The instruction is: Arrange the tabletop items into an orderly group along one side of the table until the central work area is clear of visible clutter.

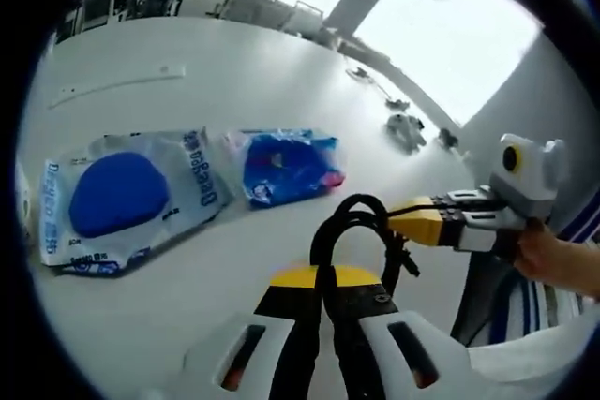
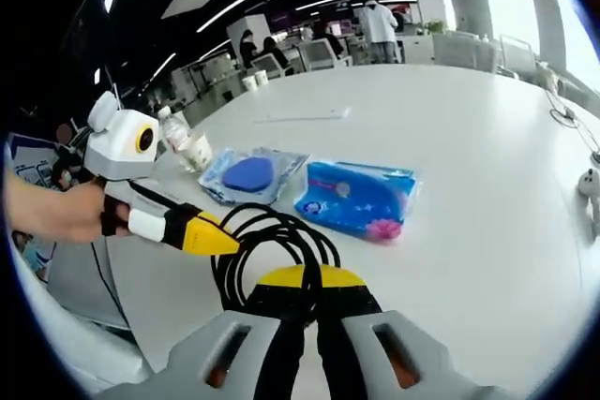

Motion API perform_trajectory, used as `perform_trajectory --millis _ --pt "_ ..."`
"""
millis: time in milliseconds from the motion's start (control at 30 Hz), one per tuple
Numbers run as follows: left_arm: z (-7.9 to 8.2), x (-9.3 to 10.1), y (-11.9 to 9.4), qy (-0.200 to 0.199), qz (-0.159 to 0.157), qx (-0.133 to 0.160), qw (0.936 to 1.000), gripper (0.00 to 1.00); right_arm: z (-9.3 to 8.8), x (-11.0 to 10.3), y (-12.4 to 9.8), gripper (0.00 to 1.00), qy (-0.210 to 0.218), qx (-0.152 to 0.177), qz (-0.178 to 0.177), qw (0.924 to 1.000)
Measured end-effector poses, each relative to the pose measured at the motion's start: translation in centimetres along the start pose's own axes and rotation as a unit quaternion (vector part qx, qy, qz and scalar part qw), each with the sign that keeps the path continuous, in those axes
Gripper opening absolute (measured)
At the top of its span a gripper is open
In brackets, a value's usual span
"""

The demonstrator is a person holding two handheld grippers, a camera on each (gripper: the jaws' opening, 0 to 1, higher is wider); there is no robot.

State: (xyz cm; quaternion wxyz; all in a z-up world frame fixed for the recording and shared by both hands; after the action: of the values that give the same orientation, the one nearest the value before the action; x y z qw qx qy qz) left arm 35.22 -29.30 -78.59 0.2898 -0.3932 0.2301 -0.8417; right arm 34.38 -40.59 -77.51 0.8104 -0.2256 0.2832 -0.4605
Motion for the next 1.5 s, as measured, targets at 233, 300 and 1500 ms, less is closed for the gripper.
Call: perform_trajectory --millis 233,300,1500 --pt "-0.2 -0.9 0.5 0.001 0.011 -0.007 0.9999 0.0 -0.5 0.3 1.3 0.0 0.002 -0.013 0.008 0.9999" --pt "-0.2 -1.2 0.7 0.001 0.013 -0.009 0.9999 0.0 -0.5 0.4 1.5 0.0 0.001 -0.015 0.008 0.9998" --pt "-1.1 -2.4 2.8 0.039 0.059 -0.025 0.9972 0.0 -2.0 1.7 3.3 0.0 -0.01 -0.02 0.0 0.9998"
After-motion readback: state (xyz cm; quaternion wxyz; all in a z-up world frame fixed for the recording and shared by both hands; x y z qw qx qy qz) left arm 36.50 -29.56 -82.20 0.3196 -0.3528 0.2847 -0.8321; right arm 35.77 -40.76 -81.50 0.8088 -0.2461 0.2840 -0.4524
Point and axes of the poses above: the point that each gripper's makers call its tool centre point, and the gripper's own axes: y roughly forward along the fingers, x roughly to its right, z roughly out of its top, the point moved 3 cm from there along -y, roughly backward along the fingers, and after that the axes turned 2 degrees about -z, right-handed, at the moved point
